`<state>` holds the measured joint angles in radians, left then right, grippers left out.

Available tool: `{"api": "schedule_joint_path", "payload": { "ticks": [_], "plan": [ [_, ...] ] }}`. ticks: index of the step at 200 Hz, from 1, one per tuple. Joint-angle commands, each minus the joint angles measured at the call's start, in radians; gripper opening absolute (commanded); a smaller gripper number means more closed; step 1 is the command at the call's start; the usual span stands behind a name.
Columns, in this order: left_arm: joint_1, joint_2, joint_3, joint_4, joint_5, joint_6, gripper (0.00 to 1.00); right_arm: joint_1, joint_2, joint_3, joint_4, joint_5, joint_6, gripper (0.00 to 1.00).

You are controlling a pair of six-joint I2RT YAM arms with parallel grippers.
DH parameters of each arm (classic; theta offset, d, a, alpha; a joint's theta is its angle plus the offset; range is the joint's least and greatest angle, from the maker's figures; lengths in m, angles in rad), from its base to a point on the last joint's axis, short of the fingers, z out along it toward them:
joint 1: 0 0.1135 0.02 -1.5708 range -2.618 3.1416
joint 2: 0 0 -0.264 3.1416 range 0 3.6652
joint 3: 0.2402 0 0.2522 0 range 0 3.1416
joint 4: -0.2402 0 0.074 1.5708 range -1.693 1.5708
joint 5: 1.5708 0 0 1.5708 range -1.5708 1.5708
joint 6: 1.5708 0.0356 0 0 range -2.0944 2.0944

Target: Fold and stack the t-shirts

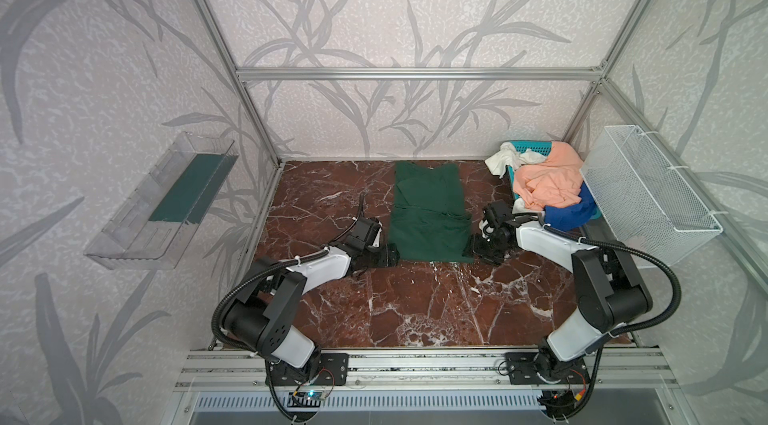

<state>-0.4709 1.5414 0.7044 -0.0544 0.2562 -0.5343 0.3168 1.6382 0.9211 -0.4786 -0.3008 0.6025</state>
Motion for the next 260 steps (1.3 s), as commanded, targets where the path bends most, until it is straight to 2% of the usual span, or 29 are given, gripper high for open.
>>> {"api": "schedule_joint_path", "payload": {
  "ticks": [1,29,83,95,106,121,127,143,161,216,260],
  "plan": [
    [0.000,0.018,-0.020,0.015,0.040,-0.019,0.83,0.002,-0.043,-0.040,0.060,-0.021,0.065,0.64],
    [0.000,0.057,-0.007,0.022,0.057,-0.016,0.79,0.008,-0.024,-0.072,0.103,-0.044,0.104,0.63],
    [0.000,0.151,0.000,0.064,0.071,-0.034,0.62,0.017,0.027,-0.097,0.158,-0.012,0.148,0.59],
    [-0.001,0.174,0.017,0.055,0.083,-0.033,0.51,0.018,0.035,-0.099,0.176,-0.030,0.162,0.54],
    [-0.003,0.190,0.026,0.052,0.099,-0.031,0.34,0.019,0.033,-0.106,0.193,-0.034,0.171,0.49],
    [-0.007,0.190,0.027,0.045,0.101,-0.034,0.07,0.019,0.028,-0.109,0.199,-0.037,0.173,0.32],
    [-0.008,0.183,0.025,0.037,0.094,-0.035,0.00,0.019,0.024,-0.104,0.192,-0.037,0.171,0.23],
    [-0.009,0.153,0.021,0.004,0.080,-0.027,0.00,0.018,0.004,-0.091,0.164,-0.031,0.152,0.08],
    [-0.009,0.100,0.015,-0.036,0.069,-0.020,0.00,0.019,-0.037,-0.076,0.115,-0.006,0.132,0.00],
    [-0.019,-0.103,-0.013,-0.147,0.053,-0.034,0.00,0.023,-0.231,-0.040,0.014,0.034,0.138,0.00],
    [-0.032,-0.265,-0.018,-0.273,0.009,-0.032,0.00,0.081,-0.357,-0.019,-0.069,0.080,0.142,0.00]
  ]
}}
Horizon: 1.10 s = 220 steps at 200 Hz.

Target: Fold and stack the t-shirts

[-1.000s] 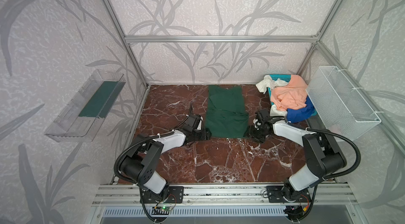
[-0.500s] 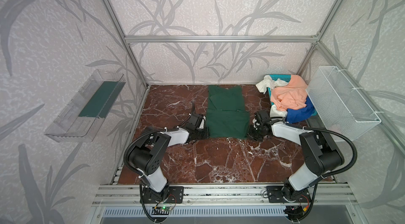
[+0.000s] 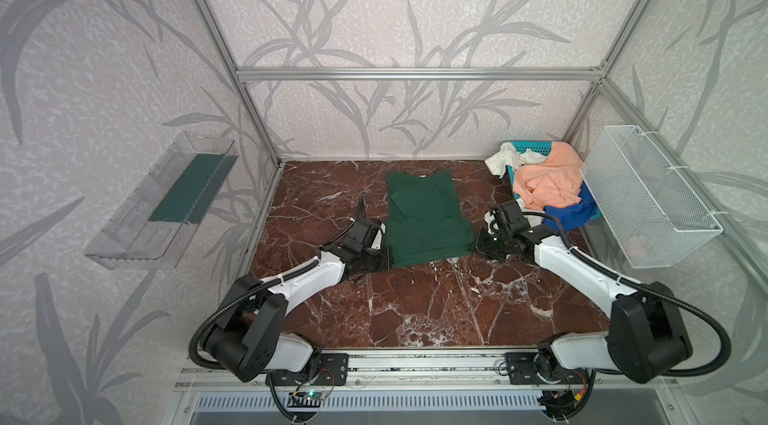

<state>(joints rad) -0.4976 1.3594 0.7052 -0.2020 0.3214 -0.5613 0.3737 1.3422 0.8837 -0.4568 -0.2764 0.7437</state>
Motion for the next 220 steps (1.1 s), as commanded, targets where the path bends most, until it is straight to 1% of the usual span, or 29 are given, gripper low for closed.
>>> {"api": "schedule_joint_path", "payload": {
  "ticks": [1,22,41,72,84,106,127,152,184,208,220],
  "plan": [
    [-0.005,-0.088,-0.020,-0.127,-0.057,-0.006,0.00,0.025,-0.064,0.018,-0.092,0.057,0.002,0.00],
    [-0.026,-0.182,-0.044,-0.170,-0.069,-0.023,0.00,0.064,-0.139,-0.008,-0.117,0.081,0.023,0.00],
    [-0.062,-0.284,-0.080,-0.222,-0.112,-0.049,0.00,0.113,-0.226,-0.030,-0.135,0.106,0.041,0.00],
    [-0.136,-0.469,-0.137,-0.306,-0.171,-0.124,0.00,0.212,-0.358,-0.018,-0.249,0.189,0.064,0.00],
    [-0.168,-0.542,-0.139,-0.359,-0.199,-0.152,0.00,0.248,-0.395,-0.012,-0.275,0.207,0.078,0.00],
    [-0.235,-0.673,-0.118,-0.471,-0.290,-0.184,0.00,0.299,-0.442,-0.009,-0.301,0.215,0.111,0.00],
    [-0.254,-0.762,-0.084,-0.541,-0.359,-0.195,0.00,0.344,-0.481,0.004,-0.316,0.240,0.128,0.00],
    [-0.254,-0.770,-0.069,-0.522,-0.381,-0.176,0.00,0.358,-0.500,0.019,-0.323,0.256,0.120,0.00],
    [-0.254,-0.682,-0.026,-0.474,-0.411,-0.144,0.00,0.358,-0.480,0.057,-0.355,0.300,0.094,0.00],
    [-0.253,-0.619,0.002,-0.414,-0.437,-0.121,0.00,0.358,-0.484,0.034,-0.301,0.344,0.077,0.00],
    [-0.251,-0.583,0.010,-0.380,-0.442,-0.106,0.00,0.358,-0.477,0.042,-0.305,0.376,0.067,0.00]
  ]
}}
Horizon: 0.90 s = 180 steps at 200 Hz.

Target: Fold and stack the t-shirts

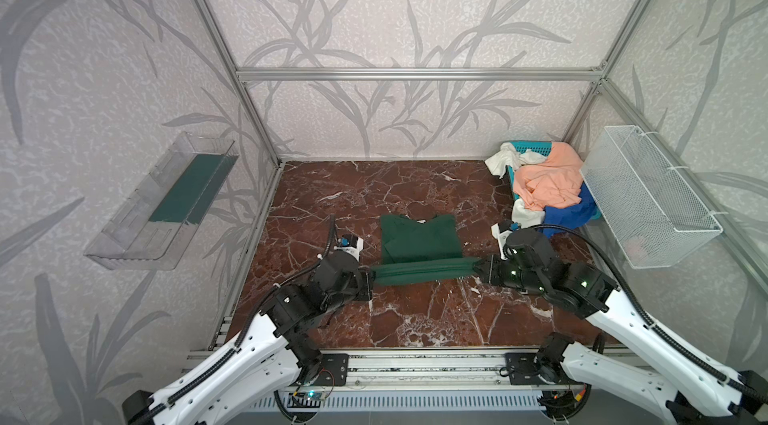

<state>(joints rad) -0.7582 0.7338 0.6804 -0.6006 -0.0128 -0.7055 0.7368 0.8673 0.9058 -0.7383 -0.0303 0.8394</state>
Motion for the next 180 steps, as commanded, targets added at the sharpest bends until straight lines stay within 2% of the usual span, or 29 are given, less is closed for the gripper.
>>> {"api": "schedule_joint_path", "payload": {
  "ticks": [1,32,88,128,180],
  "plan": [
    [0.010,0.045,0.036,0.021,-0.108,0.040,0.00,-0.005,-0.001,0.021,-0.024,0.133,-0.029,0.00],
    [0.023,0.159,0.101,0.044,-0.105,0.077,0.00,-0.020,0.055,0.062,-0.044,0.167,-0.076,0.00],
    [0.075,0.247,0.145,0.082,-0.084,0.100,0.00,-0.152,0.154,0.080,0.022,0.040,-0.138,0.00],
    [0.141,0.318,0.150,0.124,-0.023,0.108,0.00,-0.231,0.244,0.107,0.073,-0.047,-0.176,0.00],
    [0.181,0.416,0.206,0.137,-0.008,0.131,0.00,-0.294,0.360,0.162,0.116,-0.094,-0.224,0.00]
  ]
}}
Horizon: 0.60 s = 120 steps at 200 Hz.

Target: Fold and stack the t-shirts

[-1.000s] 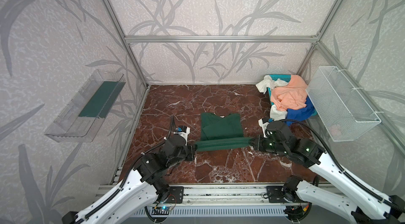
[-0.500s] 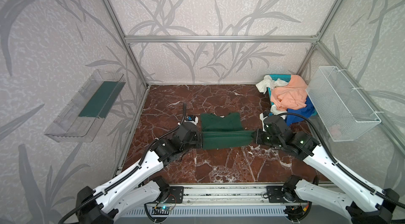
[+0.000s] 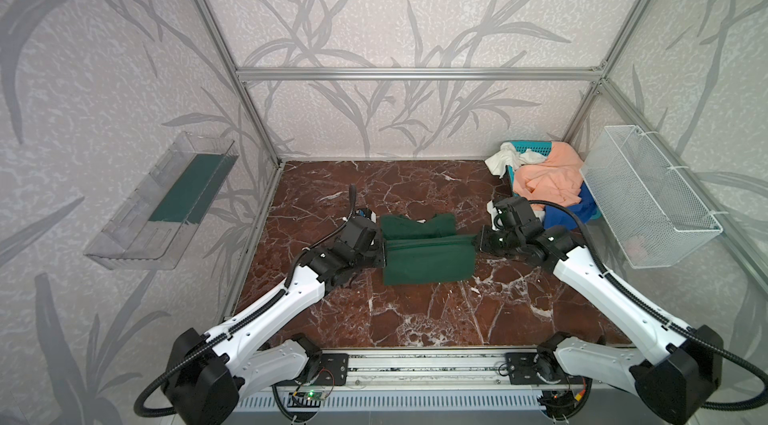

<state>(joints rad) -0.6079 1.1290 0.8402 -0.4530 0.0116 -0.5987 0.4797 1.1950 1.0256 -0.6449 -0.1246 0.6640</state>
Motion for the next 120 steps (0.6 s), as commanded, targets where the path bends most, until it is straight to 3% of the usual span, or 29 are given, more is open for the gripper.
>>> {"api": "schedule_joint_path", "payload": {
  "ticks": [1,82,120],
  "plan": [
    [0.032,0.022,0.046,-0.011,-0.032,0.025,0.00,-0.038,0.035,0.043,0.023,-0.001,-0.049,0.00],
    [0.112,0.258,0.171,0.018,-0.006,0.066,0.00,-0.141,0.300,0.166,0.106,-0.122,-0.070,0.00],
    [0.150,0.407,0.278,0.022,0.001,0.102,0.00,-0.164,0.467,0.301,0.091,-0.155,-0.096,0.00]
  ]
}}
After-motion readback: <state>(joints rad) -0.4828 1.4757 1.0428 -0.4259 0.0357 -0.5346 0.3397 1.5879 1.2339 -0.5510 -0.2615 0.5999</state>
